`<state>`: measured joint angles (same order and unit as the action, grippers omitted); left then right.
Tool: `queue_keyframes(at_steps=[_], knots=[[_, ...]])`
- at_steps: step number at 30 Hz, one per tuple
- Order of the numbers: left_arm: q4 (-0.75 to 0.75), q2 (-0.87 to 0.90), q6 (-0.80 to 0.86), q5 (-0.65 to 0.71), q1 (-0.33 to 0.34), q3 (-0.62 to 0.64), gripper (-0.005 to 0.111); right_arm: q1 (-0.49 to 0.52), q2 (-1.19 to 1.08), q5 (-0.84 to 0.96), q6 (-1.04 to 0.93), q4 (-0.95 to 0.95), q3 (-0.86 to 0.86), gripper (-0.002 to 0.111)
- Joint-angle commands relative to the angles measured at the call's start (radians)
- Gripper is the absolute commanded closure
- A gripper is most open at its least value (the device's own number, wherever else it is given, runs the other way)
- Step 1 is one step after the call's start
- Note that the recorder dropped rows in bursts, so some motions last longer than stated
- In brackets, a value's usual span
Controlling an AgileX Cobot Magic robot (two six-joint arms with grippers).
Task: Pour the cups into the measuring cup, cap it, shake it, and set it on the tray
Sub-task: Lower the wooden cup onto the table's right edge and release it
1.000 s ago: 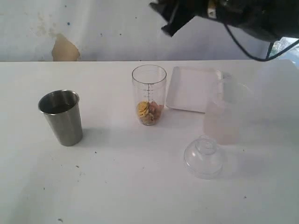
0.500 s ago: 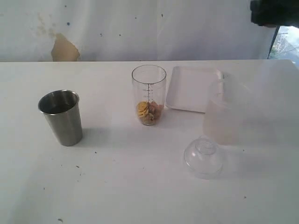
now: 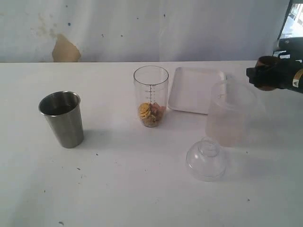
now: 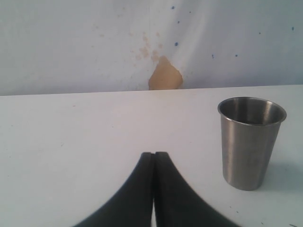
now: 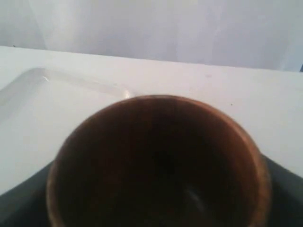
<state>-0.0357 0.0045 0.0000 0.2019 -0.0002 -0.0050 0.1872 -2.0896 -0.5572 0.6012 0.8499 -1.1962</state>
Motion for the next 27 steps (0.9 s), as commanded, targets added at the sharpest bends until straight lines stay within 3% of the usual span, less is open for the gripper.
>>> queue_keyframes(at_steps=[1,17,19,21,22,24,27], knots=[[0.005,-0.004,0.000,-0.009,-0.004,0.005,0.107,0.004,-0.014,0.041,0.001,-0.001,0.000,0.108],[0.005,-0.004,0.000,-0.009,-0.004,0.005,0.107,0.004,-0.123,-0.054,-0.021,-0.016,-0.002,0.108],[0.005,-0.004,0.000,-0.009,-0.004,0.005,0.107,0.004,-0.123,-0.029,-0.021,-0.025,-0.002,0.095],[0.005,-0.004,0.000,-0.009,-0.004,0.005,0.107,0.004,-0.123,-0.015,-0.021,-0.025,-0.002,0.072],[0.005,-0.004,0.000,-0.009,-0.004,0.005,0.107,0.004,-0.123,-0.010,-0.021,-0.025,-0.002,0.060],[0.005,-0.004,0.000,-0.009,-0.004,0.005,0.107,0.004,-0.123,0.018,-0.021,-0.025,-0.002,0.025],[0.005,-0.004,0.000,-0.009,-0.004,0.005,0.107,0.004,-0.123,0.026,-0.021,-0.019,-0.002,0.006]])
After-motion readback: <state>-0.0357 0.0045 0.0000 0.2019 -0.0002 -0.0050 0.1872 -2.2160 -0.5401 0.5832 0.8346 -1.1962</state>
